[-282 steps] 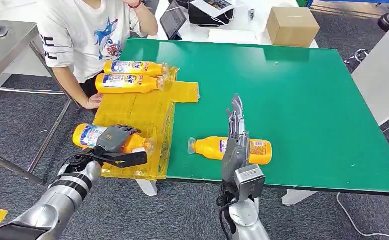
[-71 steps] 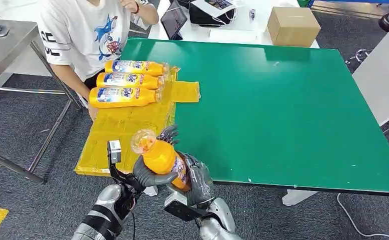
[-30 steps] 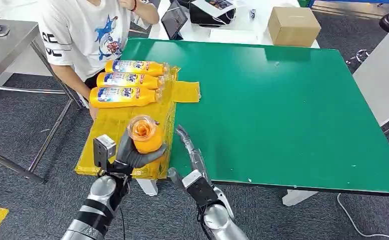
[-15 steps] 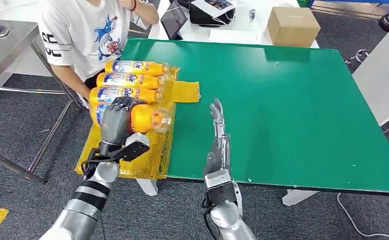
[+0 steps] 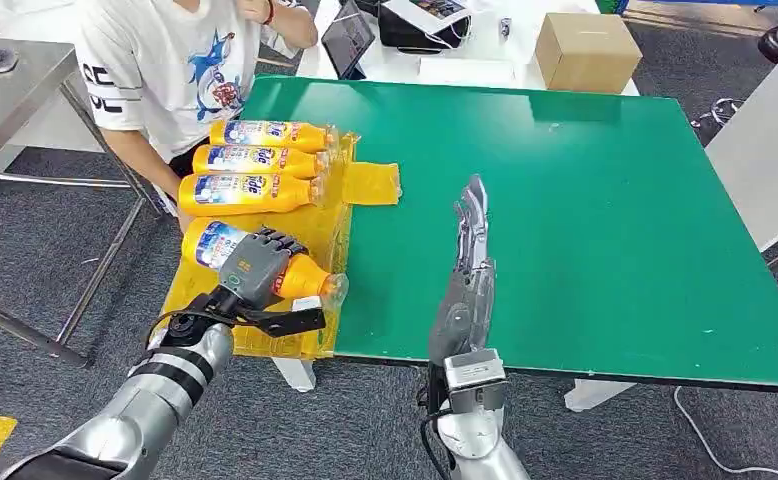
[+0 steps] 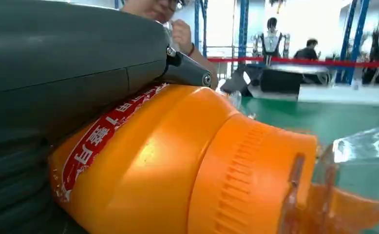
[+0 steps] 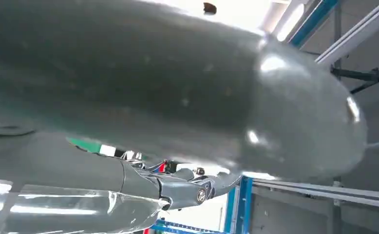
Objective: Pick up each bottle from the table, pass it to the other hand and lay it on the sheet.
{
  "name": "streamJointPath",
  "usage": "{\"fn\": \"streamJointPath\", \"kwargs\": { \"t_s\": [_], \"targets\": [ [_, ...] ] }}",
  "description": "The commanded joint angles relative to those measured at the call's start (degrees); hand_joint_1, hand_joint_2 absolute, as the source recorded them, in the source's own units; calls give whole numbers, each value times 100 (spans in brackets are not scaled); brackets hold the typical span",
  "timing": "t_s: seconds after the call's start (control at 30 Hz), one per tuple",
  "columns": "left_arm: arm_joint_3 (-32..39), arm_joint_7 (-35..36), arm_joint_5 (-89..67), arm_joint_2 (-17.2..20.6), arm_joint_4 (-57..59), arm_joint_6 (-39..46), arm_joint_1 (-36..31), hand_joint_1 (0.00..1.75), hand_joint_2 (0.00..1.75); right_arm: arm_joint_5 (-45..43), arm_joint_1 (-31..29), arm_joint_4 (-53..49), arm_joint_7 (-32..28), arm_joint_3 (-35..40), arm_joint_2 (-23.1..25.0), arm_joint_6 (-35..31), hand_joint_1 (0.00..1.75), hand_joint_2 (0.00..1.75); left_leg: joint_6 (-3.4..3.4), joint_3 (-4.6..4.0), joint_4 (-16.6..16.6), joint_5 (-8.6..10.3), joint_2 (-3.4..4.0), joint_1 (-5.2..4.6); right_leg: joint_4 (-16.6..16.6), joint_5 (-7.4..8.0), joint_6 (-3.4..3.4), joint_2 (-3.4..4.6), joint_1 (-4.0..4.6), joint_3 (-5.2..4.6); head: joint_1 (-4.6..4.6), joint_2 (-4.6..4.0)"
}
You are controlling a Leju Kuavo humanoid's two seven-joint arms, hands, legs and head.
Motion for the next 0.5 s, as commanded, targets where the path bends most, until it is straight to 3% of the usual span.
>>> {"fn": "streamJointPath", "kwargs": {
  "t_s": [0.03, 0.5],
  "targets": [
    [-318, 194, -221, 285, 1020, -377, -426, 175, 175, -5, -69, 166, 9, 56, -215, 122, 0, 0, -11, 31, -1, -12, 11, 9, -5, -6, -11, 16, 8, 29, -4, 0],
    [176, 99, 262, 308, 1292, -1512, -356, 175, 175, 152, -109, 935, 106, 111, -104, 559, 0, 0, -12, 47, -11, -14, 15, 9, -12, -6, -12, 23, 8, 43, -2, 0]
  ]
}}
